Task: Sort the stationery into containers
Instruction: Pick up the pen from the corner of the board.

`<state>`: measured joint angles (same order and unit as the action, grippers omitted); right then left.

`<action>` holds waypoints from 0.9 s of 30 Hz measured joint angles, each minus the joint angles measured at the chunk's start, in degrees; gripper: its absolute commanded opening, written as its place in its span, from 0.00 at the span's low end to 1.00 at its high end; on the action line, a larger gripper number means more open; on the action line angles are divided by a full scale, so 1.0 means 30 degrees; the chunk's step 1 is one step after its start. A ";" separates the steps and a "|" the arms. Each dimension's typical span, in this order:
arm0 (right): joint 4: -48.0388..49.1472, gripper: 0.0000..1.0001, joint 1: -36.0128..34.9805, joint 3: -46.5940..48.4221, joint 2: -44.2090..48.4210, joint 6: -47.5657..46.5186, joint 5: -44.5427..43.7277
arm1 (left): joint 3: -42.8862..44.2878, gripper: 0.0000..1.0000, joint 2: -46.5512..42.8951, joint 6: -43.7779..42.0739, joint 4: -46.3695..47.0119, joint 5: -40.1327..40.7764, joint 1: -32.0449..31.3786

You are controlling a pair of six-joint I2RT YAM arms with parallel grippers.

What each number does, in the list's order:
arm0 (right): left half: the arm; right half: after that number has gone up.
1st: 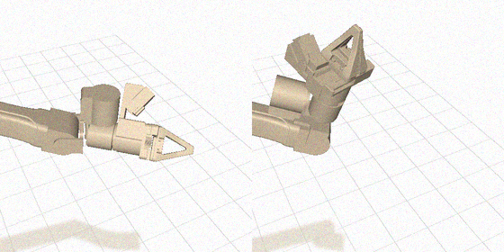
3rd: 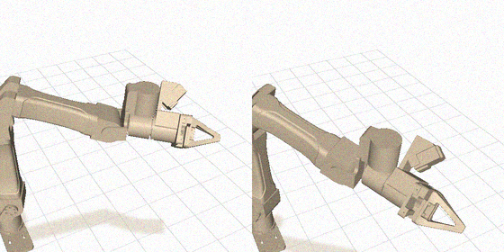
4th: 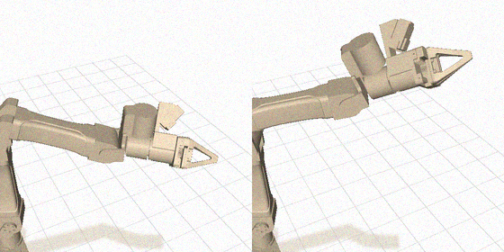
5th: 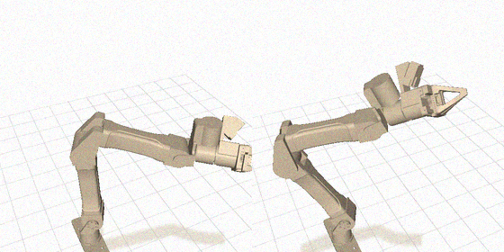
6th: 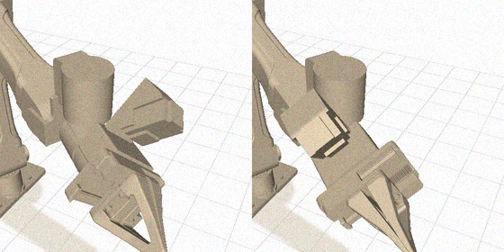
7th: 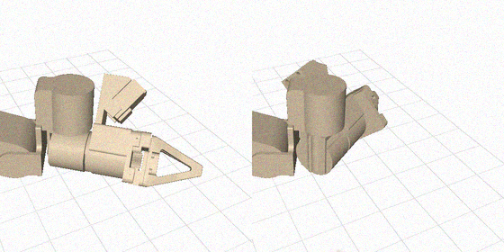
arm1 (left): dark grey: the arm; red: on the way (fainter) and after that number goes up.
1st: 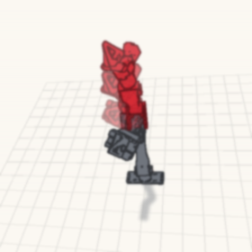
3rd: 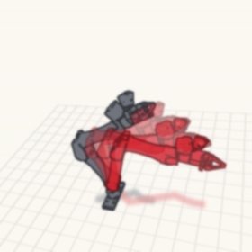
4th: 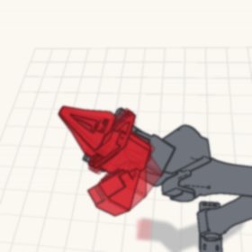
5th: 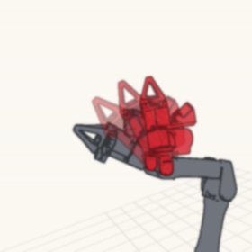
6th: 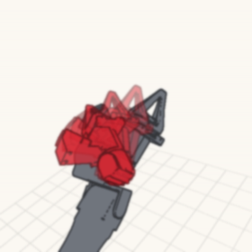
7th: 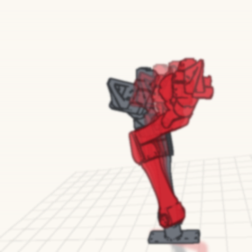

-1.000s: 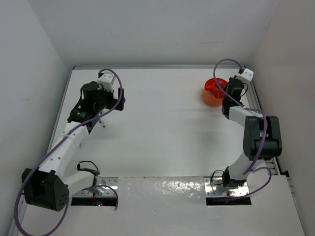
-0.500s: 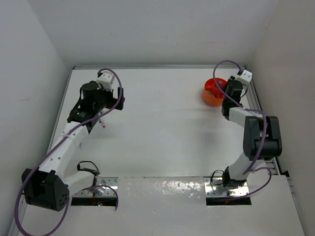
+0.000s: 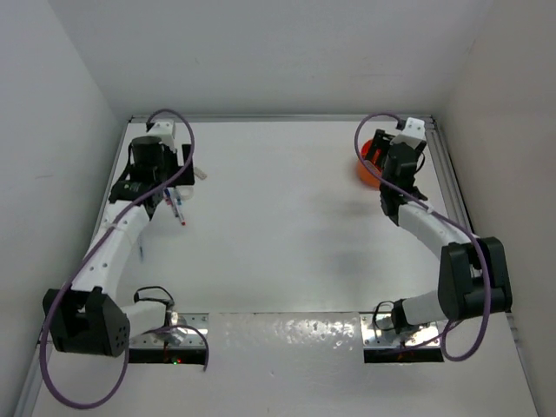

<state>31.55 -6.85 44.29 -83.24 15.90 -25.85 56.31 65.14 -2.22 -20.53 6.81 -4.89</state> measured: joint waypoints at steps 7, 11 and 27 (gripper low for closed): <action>-0.1071 0.74 -0.2433 -0.0029 0.2273 -0.0969 0.0131 | 0.4867 0.72 0.5348 -0.1989 -0.5872 0.1122 0.2688; -0.1712 0.73 -0.4291 -0.0022 0.2433 -0.1690 0.1231 | 0.5348 0.77 0.6929 -0.3599 -0.8597 0.1741 0.3927; -0.4379 0.70 -0.9486 0.2550 0.1086 -0.2113 0.3133 | 0.4000 0.86 1.2349 -0.4940 -1.0710 -0.1996 0.9559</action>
<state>18.41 -35.31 51.94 -79.99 9.56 -16.45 68.31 102.19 -17.04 -52.66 0.82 23.79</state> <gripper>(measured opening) 0.709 0.856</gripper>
